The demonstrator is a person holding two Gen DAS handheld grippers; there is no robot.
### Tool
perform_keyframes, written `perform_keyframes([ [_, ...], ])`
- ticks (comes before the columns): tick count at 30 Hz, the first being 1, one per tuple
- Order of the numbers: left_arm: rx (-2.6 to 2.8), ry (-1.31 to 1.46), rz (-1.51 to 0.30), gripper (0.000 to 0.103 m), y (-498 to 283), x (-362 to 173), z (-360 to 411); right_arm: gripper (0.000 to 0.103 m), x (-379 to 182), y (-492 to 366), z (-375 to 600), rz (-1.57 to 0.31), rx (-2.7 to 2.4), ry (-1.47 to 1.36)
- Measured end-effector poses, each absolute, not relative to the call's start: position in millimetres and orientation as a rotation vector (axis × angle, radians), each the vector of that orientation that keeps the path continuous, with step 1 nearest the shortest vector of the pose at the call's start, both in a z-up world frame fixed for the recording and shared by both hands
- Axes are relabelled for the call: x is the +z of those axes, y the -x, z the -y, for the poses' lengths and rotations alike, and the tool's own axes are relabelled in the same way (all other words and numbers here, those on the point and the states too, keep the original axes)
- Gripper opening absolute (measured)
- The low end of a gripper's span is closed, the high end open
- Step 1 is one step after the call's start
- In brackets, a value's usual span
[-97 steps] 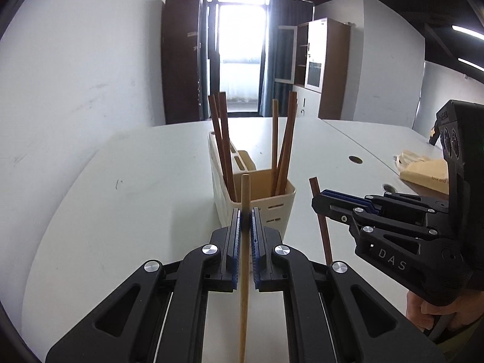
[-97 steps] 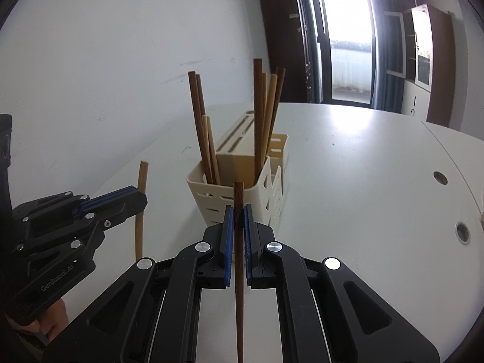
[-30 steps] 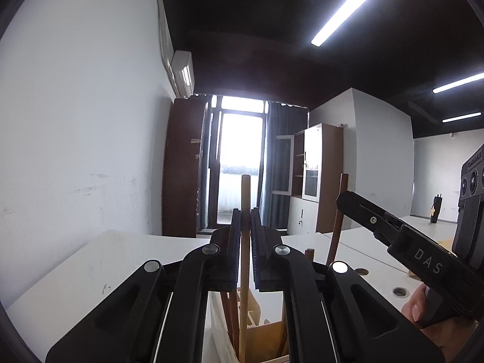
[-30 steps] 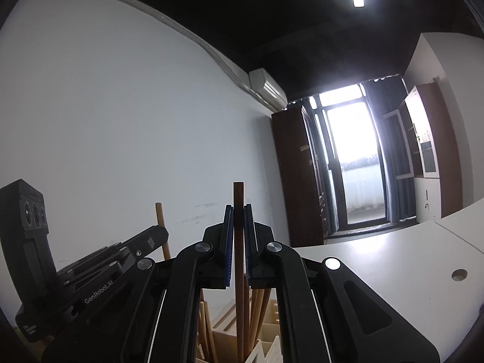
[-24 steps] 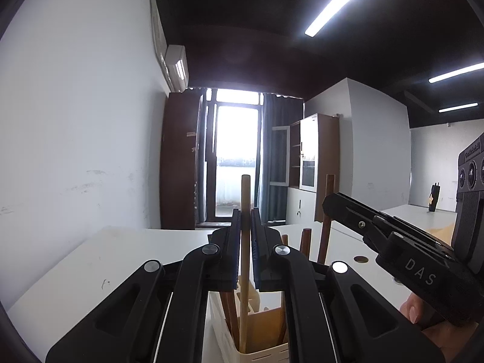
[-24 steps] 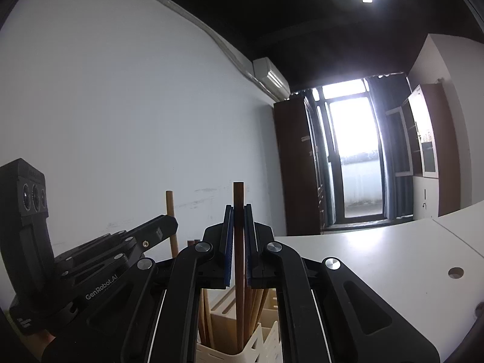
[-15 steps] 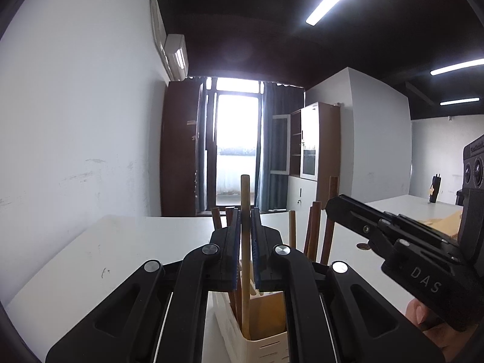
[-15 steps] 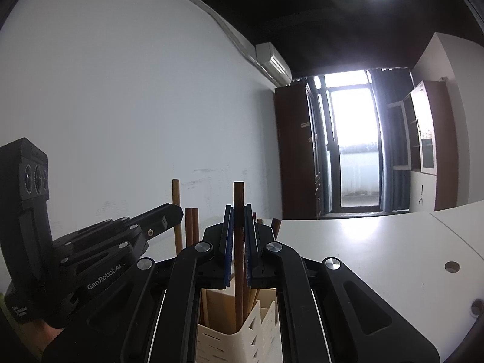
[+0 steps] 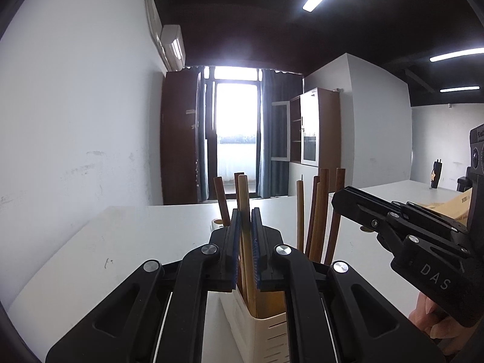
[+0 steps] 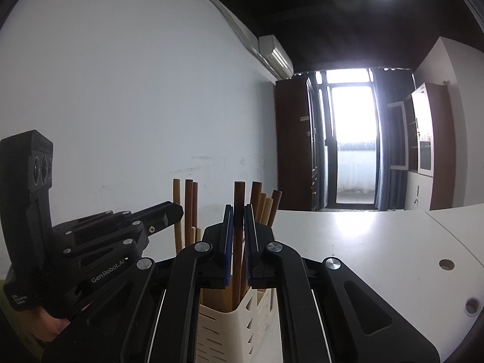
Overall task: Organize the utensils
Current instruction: 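Open both tools to release the chopsticks in the holder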
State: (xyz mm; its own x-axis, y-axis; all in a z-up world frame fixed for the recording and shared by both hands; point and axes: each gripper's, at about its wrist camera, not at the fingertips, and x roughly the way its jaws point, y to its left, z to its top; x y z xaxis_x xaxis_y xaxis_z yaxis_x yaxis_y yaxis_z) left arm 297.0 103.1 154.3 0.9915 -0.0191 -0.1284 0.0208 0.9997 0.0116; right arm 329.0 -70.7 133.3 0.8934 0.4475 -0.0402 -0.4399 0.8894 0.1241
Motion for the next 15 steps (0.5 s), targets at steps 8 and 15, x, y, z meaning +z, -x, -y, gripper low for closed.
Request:
perform_keyframes([
  [8,-0.019,-0.002,-0.123,0.012,-286,160,-110,0.012,135,-322,78,-0.059,0.441,-0.116],
  [15,-0.014,0.008,-0.138,0.021,-270,163,-117,0.021,133,-323,86,-0.071,0.419,-0.126],
])
